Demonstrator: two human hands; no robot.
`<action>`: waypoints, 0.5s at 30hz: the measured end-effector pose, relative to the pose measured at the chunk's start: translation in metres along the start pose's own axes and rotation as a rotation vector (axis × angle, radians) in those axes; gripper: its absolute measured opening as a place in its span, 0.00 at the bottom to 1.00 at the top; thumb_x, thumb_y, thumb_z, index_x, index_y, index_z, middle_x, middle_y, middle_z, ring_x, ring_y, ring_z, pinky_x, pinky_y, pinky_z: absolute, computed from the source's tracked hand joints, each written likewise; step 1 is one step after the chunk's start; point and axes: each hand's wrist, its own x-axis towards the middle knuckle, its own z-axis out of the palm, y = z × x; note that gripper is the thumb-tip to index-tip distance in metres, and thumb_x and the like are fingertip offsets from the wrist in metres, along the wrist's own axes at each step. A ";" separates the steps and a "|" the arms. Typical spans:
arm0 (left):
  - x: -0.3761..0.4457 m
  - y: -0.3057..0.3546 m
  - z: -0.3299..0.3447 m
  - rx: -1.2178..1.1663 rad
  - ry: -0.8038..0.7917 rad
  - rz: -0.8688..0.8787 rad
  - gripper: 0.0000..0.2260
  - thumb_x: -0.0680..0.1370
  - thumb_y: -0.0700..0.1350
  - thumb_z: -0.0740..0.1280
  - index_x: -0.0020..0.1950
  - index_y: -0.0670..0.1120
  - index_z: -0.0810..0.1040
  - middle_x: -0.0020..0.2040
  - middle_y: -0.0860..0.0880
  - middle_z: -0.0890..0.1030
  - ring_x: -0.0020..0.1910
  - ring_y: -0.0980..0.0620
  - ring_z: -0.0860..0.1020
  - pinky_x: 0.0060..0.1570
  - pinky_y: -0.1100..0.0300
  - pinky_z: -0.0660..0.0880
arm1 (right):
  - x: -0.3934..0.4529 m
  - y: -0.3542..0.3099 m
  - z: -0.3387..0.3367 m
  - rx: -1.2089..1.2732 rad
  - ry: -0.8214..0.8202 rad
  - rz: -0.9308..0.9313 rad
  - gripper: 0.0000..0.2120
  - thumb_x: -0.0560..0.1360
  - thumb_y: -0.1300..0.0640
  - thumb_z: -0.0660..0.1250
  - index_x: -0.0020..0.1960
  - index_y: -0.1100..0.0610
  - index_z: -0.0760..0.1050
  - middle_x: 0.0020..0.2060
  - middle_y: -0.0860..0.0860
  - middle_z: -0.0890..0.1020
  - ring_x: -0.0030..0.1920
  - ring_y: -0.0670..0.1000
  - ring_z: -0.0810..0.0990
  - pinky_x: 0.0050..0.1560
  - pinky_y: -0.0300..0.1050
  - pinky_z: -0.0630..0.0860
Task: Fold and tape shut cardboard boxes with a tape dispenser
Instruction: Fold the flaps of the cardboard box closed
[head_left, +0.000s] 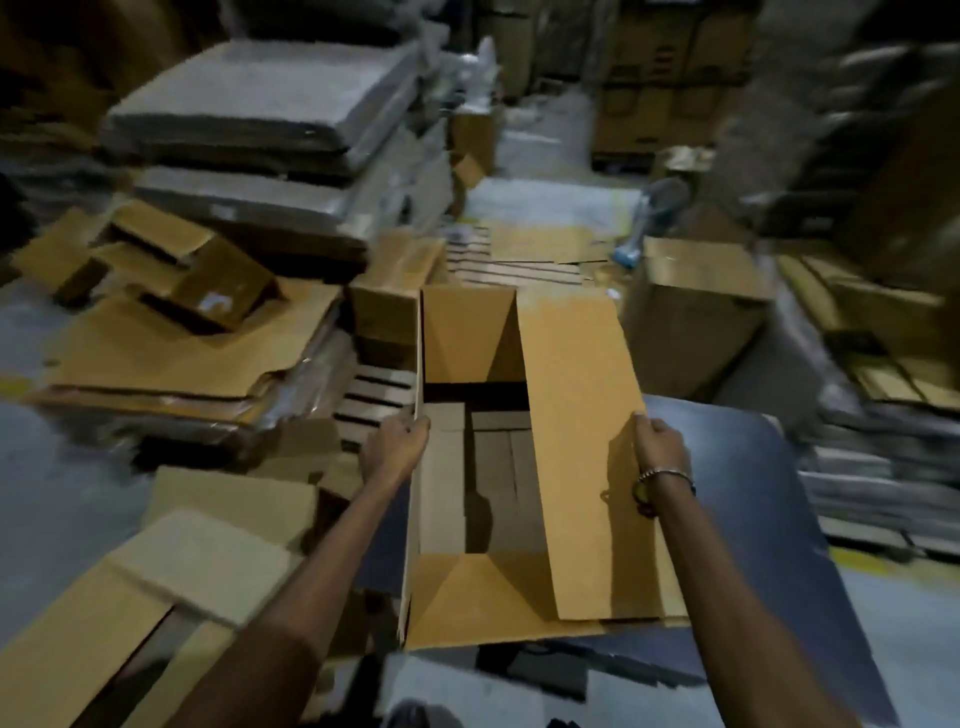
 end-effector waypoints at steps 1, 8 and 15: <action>-0.002 0.006 0.012 0.025 -0.044 0.030 0.16 0.83 0.57 0.63 0.64 0.51 0.83 0.57 0.46 0.85 0.57 0.41 0.81 0.54 0.53 0.76 | 0.002 0.020 -0.005 0.006 0.016 0.034 0.31 0.81 0.34 0.55 0.66 0.57 0.78 0.63 0.61 0.81 0.60 0.66 0.78 0.62 0.61 0.76; 0.036 -0.033 0.088 0.047 -0.310 0.163 0.15 0.85 0.55 0.62 0.68 0.54 0.81 0.60 0.46 0.85 0.58 0.43 0.82 0.61 0.46 0.78 | -0.014 0.099 -0.005 -0.064 -0.028 0.099 0.54 0.63 0.19 0.66 0.77 0.53 0.65 0.72 0.57 0.74 0.69 0.63 0.75 0.66 0.64 0.74; 0.029 -0.089 0.077 -0.424 -0.508 0.036 0.18 0.87 0.60 0.58 0.66 0.53 0.82 0.62 0.48 0.85 0.62 0.48 0.81 0.68 0.44 0.74 | -0.062 0.074 0.019 -0.573 0.038 -0.086 0.61 0.61 0.12 0.56 0.84 0.44 0.49 0.84 0.54 0.51 0.82 0.62 0.52 0.74 0.73 0.56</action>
